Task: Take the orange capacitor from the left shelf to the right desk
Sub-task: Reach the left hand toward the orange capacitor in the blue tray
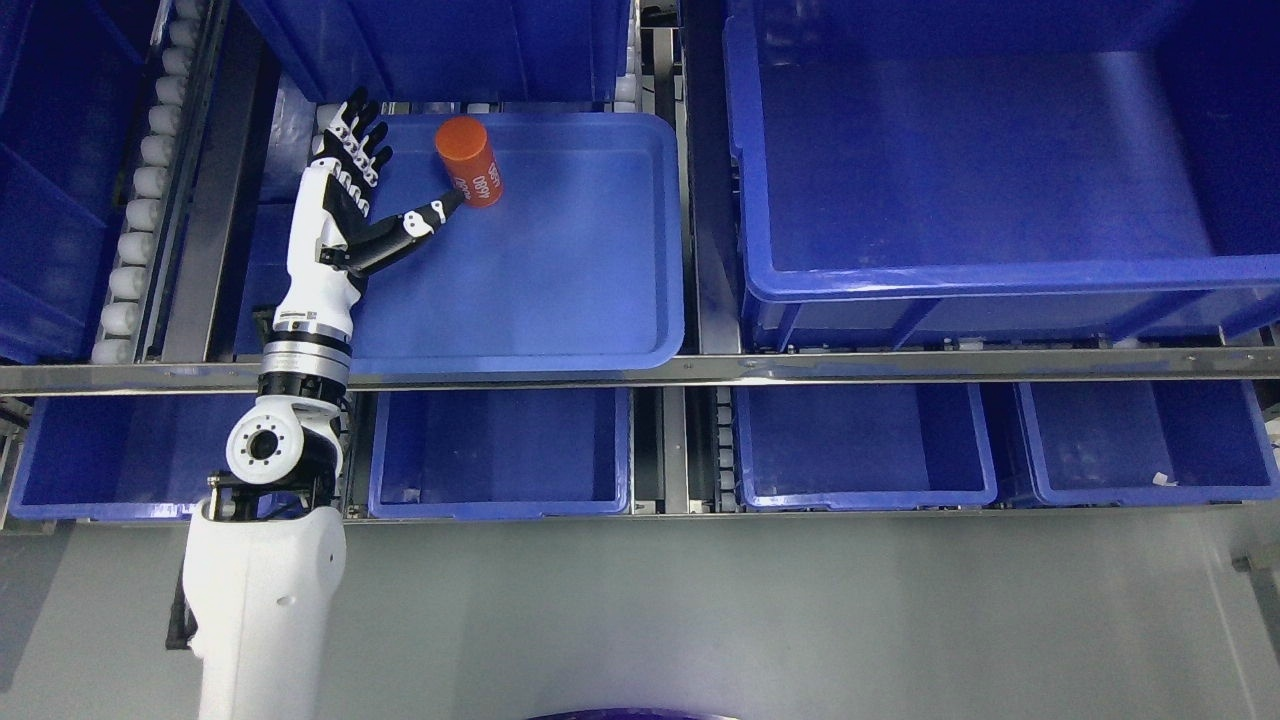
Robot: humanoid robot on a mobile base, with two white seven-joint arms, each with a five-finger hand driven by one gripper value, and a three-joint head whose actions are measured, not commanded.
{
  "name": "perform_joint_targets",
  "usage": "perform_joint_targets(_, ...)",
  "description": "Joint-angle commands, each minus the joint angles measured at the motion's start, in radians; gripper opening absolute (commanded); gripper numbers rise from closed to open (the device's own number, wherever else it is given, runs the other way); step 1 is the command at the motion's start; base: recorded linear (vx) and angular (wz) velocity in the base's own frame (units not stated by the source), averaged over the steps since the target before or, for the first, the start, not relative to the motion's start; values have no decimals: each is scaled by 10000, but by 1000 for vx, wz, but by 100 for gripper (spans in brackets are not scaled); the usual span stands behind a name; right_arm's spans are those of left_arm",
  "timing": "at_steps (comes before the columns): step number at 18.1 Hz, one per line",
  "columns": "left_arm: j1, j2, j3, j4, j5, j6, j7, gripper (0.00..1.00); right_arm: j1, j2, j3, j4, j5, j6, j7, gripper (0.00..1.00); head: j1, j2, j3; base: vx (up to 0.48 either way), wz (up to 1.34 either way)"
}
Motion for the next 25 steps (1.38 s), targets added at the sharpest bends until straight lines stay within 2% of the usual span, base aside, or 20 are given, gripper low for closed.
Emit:
perform_joint_targets(1,95,174,113,-121,14,79,-8,100,31,-175,-169,-175,31,-1,1,100,0,0,0,57,-2)
perform_joint_targets(8,-134,174,-668,47,-16,308,-8,100,31,-175,-169,-175,31,-1,1,100,0,0,0,20,-1)
perform_joint_targets(14,-1131,174,-700,1105,-675,509,-23,99,31,-175,-169,-175,31,-1,1,100,0,0,0,0,0)
perform_joint_targets(21,-1331,174,-715,1779,-1181,800,-714,97,16,-175,-169,-175,31,-1,1,100,0,0,0,0,0)
perform_joint_targets(25,-1438,174,-578,2057,-1197,785,-744,88,31,-175,-169,-175,31,-1,1,100,0,0,0,0,0)
